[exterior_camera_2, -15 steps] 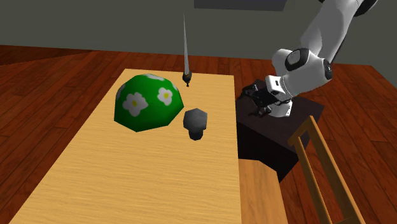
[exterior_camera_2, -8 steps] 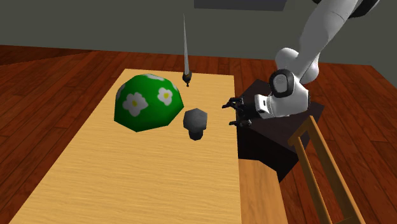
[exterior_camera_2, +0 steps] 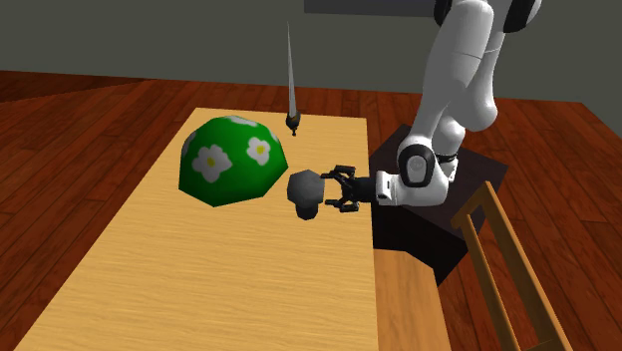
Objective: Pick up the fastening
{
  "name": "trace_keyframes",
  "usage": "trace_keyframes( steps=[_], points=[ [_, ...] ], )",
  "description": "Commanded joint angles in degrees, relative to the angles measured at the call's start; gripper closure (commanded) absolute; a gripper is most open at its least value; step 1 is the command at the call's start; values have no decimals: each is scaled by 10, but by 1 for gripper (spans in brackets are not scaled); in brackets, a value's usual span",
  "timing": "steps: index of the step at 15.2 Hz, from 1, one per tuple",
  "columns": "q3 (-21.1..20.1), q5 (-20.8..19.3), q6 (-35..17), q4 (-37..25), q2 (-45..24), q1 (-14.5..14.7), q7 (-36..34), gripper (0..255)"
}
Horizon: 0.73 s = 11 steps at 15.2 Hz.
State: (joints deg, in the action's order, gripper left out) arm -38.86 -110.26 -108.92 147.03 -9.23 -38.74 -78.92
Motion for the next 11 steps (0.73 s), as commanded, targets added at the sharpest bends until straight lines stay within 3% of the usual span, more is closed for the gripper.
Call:
trace_keyframes(
  steps=[1, 9, 10, 11],
  points=[
    [9, -33, 34, -12, -38, 3, -15, 0],
    [21, -58, 74, -23, -98, 16, -39, 0],
    [21, -58, 74, -23, -98, 16, -39, 255],
    [21, -58, 74, -23, -98, 16, -39, 255]
  ],
)
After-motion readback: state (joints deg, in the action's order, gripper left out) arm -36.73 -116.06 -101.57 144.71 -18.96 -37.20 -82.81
